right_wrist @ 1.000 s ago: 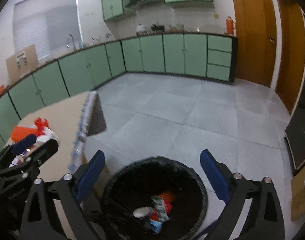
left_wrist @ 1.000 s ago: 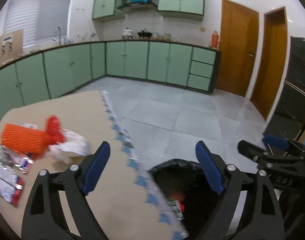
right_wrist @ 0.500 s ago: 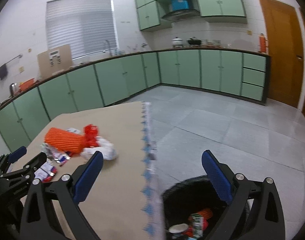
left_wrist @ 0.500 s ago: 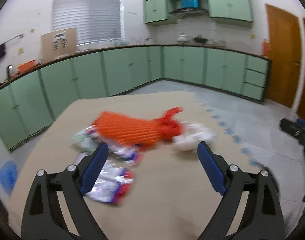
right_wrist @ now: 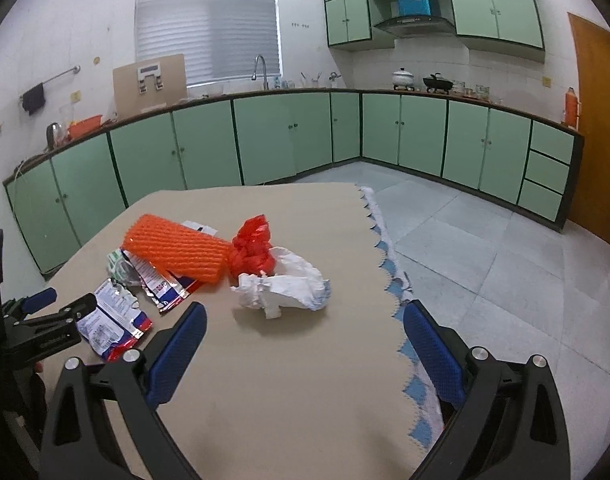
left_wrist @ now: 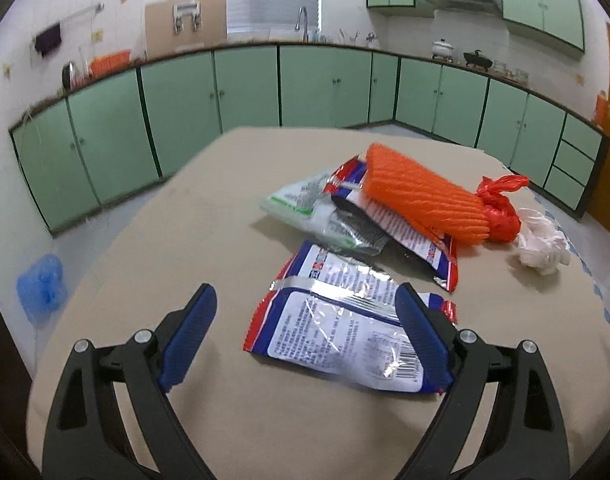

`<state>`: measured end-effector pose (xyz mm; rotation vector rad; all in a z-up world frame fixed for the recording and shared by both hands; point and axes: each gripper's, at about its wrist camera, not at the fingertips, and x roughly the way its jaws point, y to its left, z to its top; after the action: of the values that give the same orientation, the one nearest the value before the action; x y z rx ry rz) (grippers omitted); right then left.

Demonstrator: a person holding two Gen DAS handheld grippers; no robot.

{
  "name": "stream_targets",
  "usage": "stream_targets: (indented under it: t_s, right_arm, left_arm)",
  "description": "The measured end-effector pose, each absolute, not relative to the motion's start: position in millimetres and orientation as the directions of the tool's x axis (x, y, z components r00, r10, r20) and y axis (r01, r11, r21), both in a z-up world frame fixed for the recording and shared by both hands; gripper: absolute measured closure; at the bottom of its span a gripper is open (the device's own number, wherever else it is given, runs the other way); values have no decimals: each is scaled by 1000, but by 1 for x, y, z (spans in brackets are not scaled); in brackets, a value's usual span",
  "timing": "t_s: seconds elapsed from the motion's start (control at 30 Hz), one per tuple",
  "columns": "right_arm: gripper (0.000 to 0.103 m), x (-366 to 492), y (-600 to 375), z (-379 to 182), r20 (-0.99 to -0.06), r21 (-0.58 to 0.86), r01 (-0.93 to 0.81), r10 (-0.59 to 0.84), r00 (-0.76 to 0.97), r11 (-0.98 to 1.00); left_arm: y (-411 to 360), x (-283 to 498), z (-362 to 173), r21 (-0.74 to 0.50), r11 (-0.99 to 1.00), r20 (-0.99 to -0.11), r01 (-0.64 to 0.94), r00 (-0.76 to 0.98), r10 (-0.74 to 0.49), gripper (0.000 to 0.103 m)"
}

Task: Collect trash
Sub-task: 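Move both open tools back over the trash on the table, then grasp the blue-and-white chip bag with the left tool, then grasp the crumpled white tissue with the right tool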

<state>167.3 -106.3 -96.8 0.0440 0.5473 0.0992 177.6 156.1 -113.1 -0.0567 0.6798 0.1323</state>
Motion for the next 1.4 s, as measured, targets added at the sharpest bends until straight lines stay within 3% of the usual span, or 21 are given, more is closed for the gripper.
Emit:
stream_targets:
  t_s: [0.37, 0.63, 0.87, 0.9, 1.2, 1.4]
  right_arm:
    - [6, 180, -84, -104, -535, 34, -108, 110, 838, 994]
    - [6, 181, -78, -104, -532, 9, -120, 106, 840, 993]
    - [6, 185, -83, -107, -535, 6, -108, 94, 839, 994]
    - [6, 186, -84, -108, -537, 5, -106, 92, 839, 994]
    - [6, 208, -88, -117, -560, 28, -104, 102, 822, 994]
    - [7, 232, -87, -124, -590, 40, -102, 105, 801, 994]
  left_arm:
    - [161, 197, -136, -66, 991, -731, -116, 681, 31, 18]
    - [153, 193, -135, 1, 992, -712, -124, 696, 88, 65]
    - [147, 181, -129, -19, 991, -680, -131, 728, 83, 81]
    - [146, 178, -128, -29, 991, -677, -129, 732, 76, 89]
    - [141, 152, -112, -97, 990, -638, -98, 770, 14, 91]
    - [135, 156, -88, -88, 993, -546, -74, 837, 14, 91]
